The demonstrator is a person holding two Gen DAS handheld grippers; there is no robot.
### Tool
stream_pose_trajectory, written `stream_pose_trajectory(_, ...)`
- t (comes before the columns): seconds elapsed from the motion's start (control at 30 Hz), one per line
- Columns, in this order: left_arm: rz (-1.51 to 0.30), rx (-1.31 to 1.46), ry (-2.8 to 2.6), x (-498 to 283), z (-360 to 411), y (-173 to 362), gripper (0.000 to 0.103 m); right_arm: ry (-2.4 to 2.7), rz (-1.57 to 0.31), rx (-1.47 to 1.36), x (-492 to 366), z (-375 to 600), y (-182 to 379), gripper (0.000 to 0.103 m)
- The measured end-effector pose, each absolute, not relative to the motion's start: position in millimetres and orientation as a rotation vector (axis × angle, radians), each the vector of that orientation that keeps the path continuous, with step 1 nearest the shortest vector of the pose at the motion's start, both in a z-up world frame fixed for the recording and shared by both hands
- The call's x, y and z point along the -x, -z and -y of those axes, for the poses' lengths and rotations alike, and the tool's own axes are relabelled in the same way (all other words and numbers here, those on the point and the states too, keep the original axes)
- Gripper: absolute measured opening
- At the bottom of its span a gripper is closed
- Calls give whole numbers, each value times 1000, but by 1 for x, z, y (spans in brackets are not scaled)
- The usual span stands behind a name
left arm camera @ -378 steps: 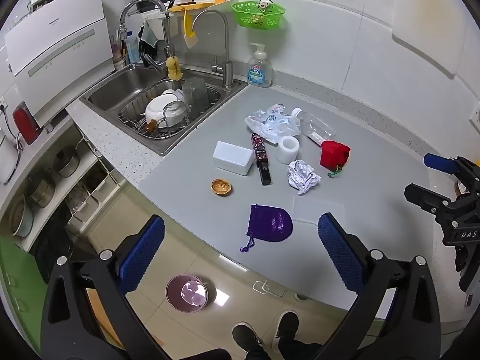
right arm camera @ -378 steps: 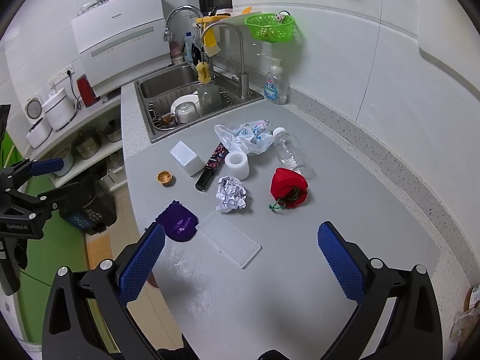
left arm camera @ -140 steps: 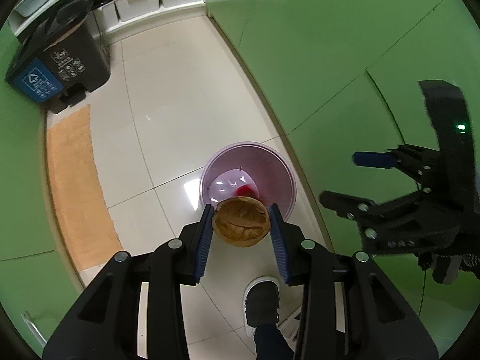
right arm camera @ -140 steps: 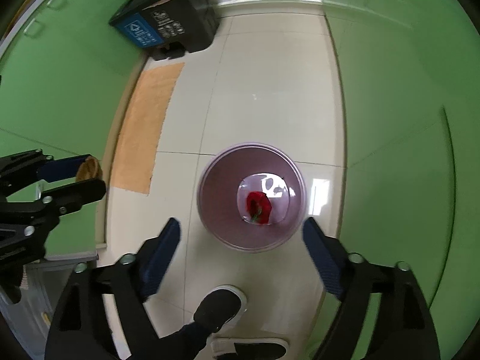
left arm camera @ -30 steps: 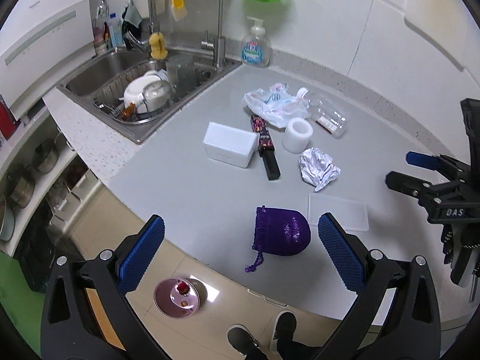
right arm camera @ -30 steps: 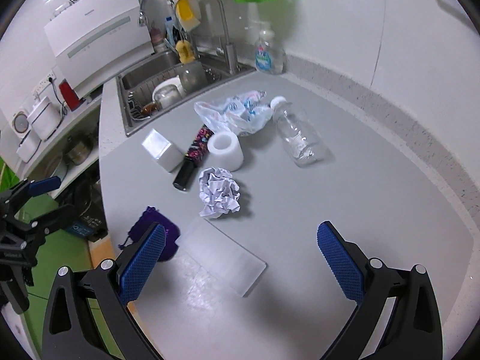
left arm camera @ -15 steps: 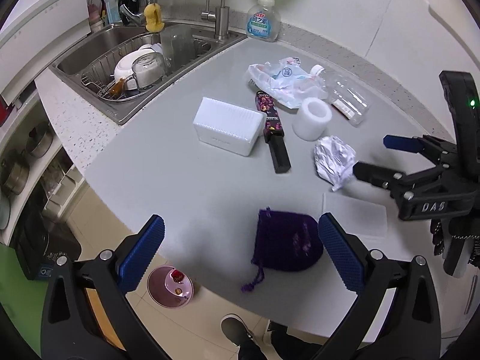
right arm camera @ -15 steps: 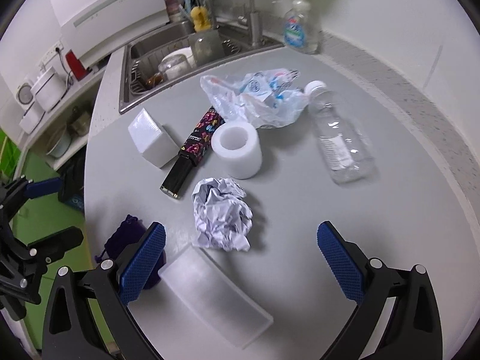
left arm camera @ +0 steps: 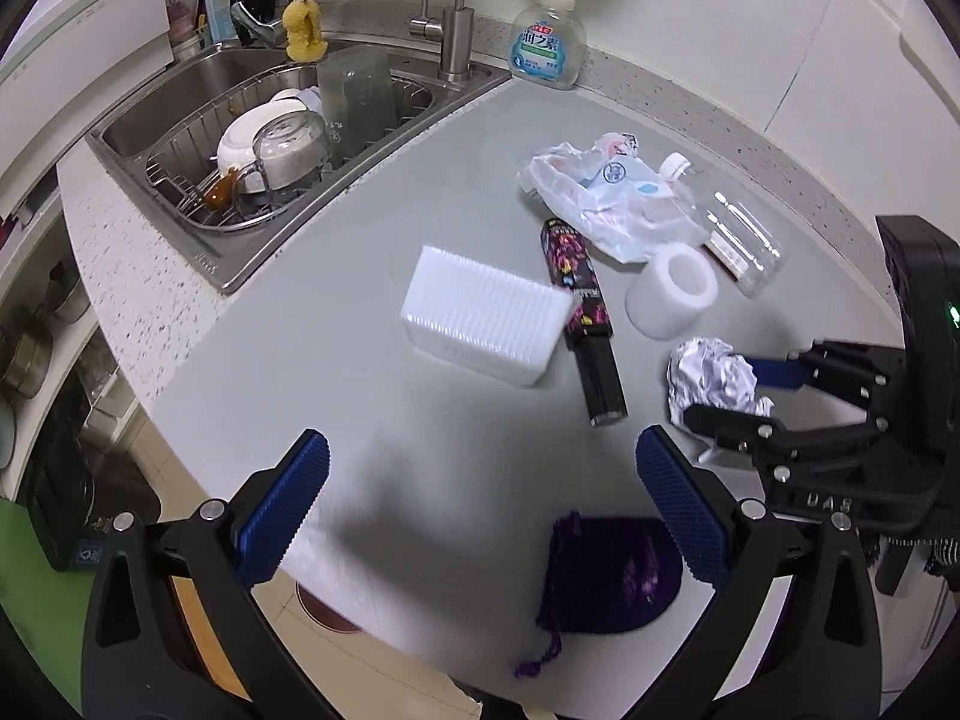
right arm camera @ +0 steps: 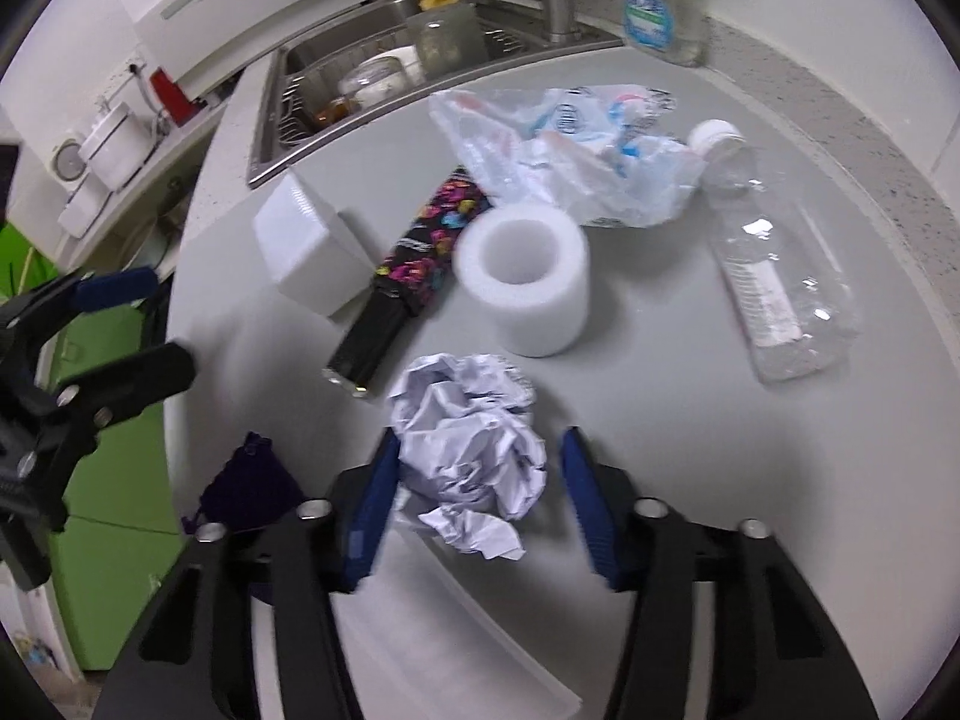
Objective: Collect trash
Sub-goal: 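Grasp the crumpled white paper with the right tool while the left tool grasps the white plastic tray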
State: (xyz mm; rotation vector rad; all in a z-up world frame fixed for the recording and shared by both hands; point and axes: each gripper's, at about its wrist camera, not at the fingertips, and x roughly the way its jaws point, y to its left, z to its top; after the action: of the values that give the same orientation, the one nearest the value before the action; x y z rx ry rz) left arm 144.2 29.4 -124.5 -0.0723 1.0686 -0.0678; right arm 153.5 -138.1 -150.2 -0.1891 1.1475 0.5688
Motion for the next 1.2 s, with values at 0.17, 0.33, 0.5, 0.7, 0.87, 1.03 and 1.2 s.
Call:
stream_pose_trajectory(0.17, -1068, 65, 74, -160, -32, 127, 100, -567, -1130, 172, -155, 137, 145, 35)
stream_pose_trajectory(0.33, -1071, 46, 88, -177, -31, 133, 100, -555, -1121, 151, -156, 146, 135, 34)
stream_pose_trajectory(0.5, -1078, 24, 95, -194, -30, 145, 100, -539, -1121, 138, -156, 155, 129, 34)
stream_pose_trajectory(0.7, -1080, -8, 111, -204, -26, 156, 100, -518, -1116, 122, -154, 165, 124, 34)
stream_pose_trajectory(0.87, -1066, -18, 114, -206, -26, 159, 99, -503, -1115, 118, -151, 170, 123, 34)
stream_pose_trajectory(1.03, -1075, -26, 131, -206, -23, 159, 70, -497, -1114, 122, -150, 169, 123, 34)
stream_pose_trajectory(1.2, -1077, 4, 134, -206, -26, 156, 63, -498, -1105, 128, -150, 166, 121, 34)
